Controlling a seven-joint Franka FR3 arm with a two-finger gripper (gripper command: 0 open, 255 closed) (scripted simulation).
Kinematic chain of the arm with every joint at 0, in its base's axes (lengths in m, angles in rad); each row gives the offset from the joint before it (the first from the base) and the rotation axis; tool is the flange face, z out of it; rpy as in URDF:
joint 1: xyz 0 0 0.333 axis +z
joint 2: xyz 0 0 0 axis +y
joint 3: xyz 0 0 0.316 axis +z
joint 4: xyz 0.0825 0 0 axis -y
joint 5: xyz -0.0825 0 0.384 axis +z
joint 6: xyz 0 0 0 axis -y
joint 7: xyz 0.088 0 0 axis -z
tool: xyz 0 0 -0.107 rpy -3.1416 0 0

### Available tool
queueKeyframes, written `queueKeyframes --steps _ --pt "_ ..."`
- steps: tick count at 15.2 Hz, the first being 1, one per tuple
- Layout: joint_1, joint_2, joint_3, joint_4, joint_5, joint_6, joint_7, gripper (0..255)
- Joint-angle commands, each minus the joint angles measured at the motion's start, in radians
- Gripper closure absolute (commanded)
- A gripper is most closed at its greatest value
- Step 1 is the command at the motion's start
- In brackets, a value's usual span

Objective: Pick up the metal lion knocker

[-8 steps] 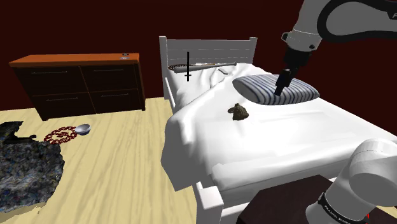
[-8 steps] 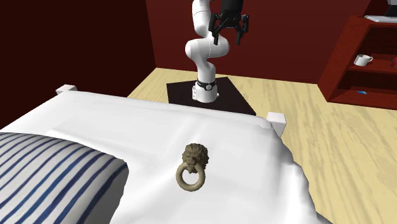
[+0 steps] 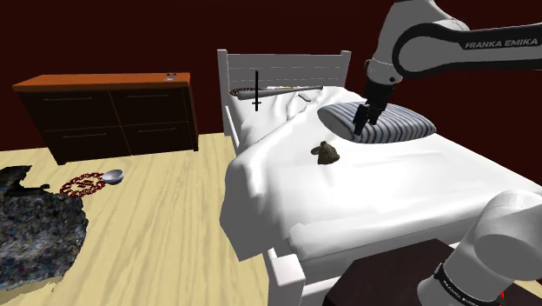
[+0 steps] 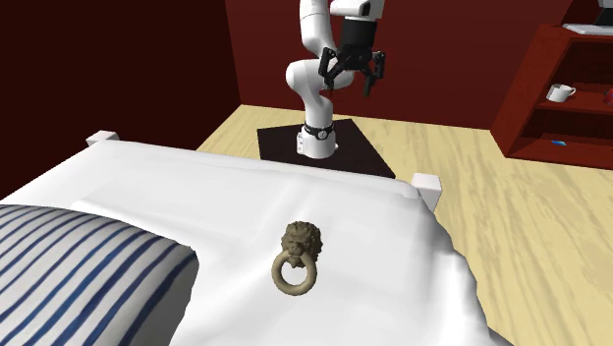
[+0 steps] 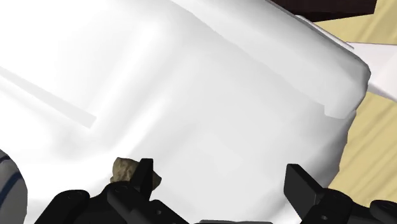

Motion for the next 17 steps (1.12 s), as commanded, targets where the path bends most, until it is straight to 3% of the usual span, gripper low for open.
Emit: queueKeyframes --steps 1,9,17 --pt "-0.015 0.062 0.001 0.000 -0.010 0.064 0.030 0" --pt "-0.074 0.332 -0.008 0.073 -0.059 0.260 0.141 0" --pt "-0.121 0.614 -0.034 0.223 -0.108 0.391 0.250 0"
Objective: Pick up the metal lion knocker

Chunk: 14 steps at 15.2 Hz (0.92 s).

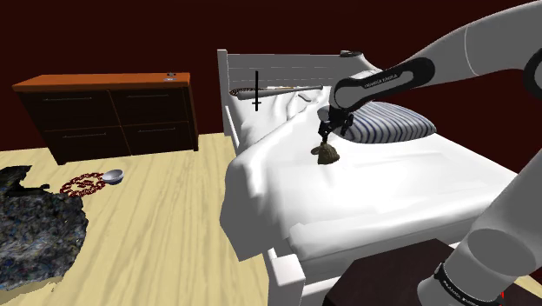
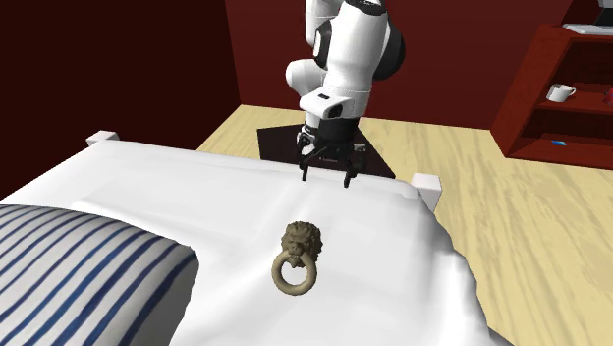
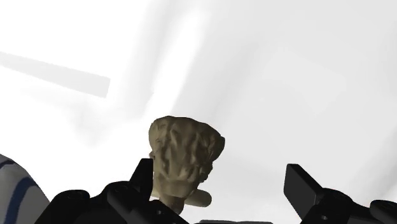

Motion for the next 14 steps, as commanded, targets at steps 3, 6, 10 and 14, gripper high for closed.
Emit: queueKeyframes --steps 3,6,10,14 --pt "-0.019 0.148 -0.019 0.096 -0.019 0.051 0.052 0" --pt "-0.031 0.254 -0.036 0.180 -0.027 0.074 0.084 0" --pt "-0.043 0.360 -0.052 0.262 -0.029 0.098 0.112 0" --pt "-0.043 0.386 -0.054 0.244 -0.035 0.142 0.123 0"
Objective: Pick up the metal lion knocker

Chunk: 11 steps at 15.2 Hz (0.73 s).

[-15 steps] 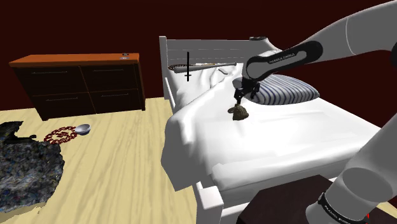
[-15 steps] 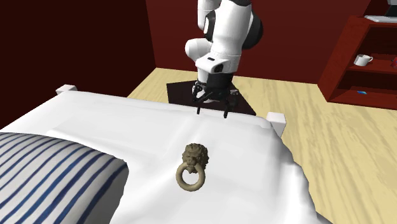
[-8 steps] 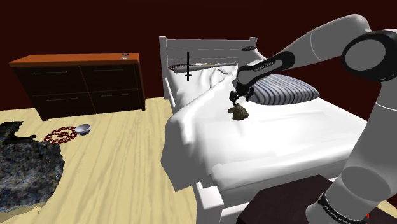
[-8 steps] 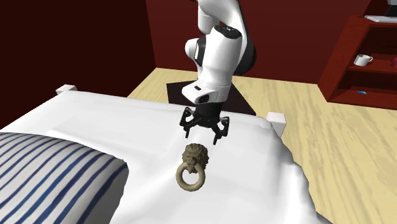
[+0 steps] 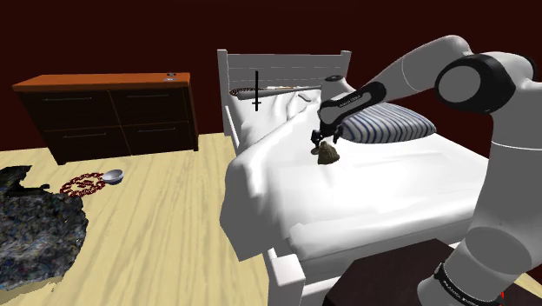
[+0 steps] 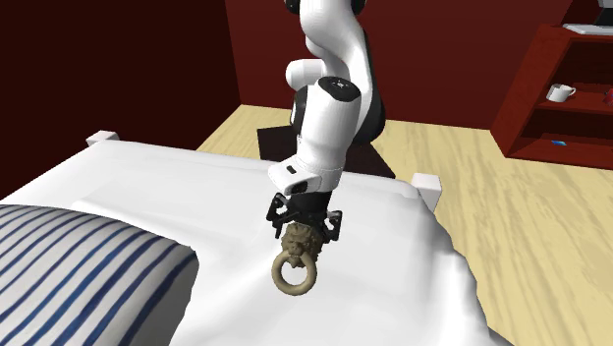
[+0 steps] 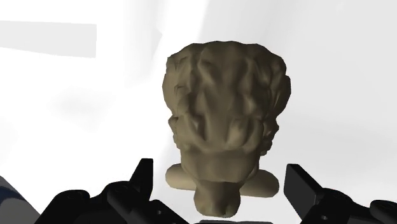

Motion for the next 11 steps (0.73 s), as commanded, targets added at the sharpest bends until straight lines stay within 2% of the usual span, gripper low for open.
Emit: queueKeyframes --steps 1,4,5,11 --pt "0.000 0.019 -0.001 -0.003 -0.003 0.022 0.006 0" --pt "0.000 0.030 -0.002 -0.009 -0.005 0.039 0.011 0" --pt "0.000 0.032 -0.002 -0.007 -0.005 0.039 0.010 255" --pt "0.001 0.031 -0.002 -0.006 -0.005 0.037 0.011 255"
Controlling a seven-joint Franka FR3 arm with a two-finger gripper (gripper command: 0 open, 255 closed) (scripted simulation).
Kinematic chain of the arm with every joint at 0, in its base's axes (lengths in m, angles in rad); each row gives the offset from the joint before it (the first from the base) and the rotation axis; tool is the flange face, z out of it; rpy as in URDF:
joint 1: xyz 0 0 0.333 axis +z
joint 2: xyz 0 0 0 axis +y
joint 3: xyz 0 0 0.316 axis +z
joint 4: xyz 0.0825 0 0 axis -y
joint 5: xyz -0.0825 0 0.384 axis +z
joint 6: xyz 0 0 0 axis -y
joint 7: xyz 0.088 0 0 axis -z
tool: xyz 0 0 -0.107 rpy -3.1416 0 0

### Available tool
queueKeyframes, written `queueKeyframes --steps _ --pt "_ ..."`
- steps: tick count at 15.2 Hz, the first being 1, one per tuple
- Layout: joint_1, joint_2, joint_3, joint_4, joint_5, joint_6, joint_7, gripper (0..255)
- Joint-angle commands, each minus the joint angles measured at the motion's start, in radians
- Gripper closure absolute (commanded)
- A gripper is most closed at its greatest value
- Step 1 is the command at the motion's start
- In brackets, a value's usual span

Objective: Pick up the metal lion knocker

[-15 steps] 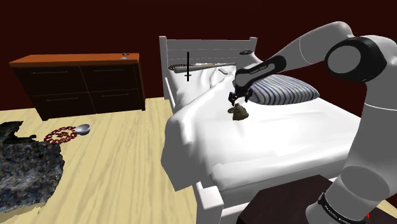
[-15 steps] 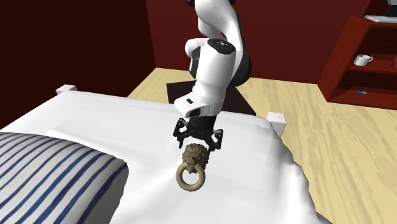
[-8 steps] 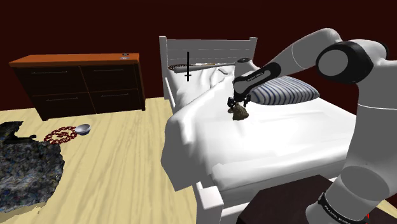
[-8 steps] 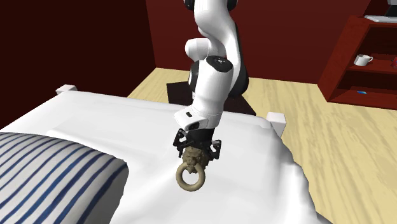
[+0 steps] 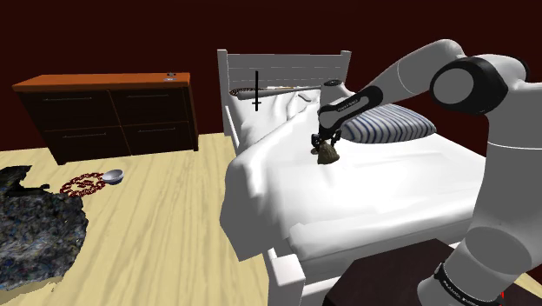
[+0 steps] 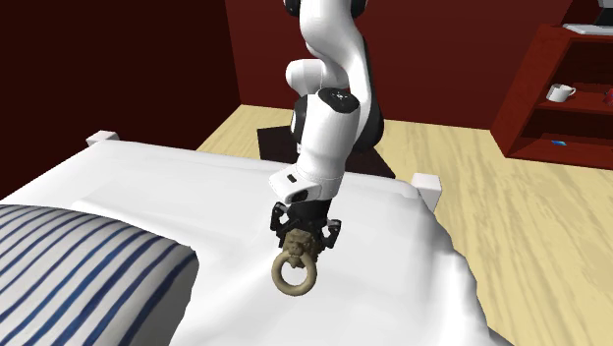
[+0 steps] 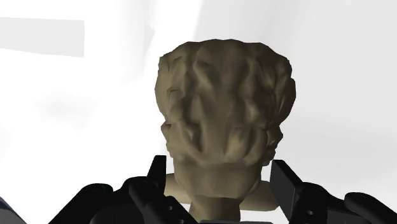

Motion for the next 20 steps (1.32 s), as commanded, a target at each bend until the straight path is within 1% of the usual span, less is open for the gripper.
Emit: queueKeyframes --steps 1,3,18,20 --pt "0.000 0.002 0.000 -0.001 0.000 -0.001 0.000 255" --pt "0.000 0.000 0.000 -0.004 0.000 0.001 0.000 255" --pt "0.000 -0.093 0.007 0.074 0.022 -0.168 -0.041 255" --pt "0.000 -0.094 0.007 0.075 0.023 -0.169 -0.042 255"
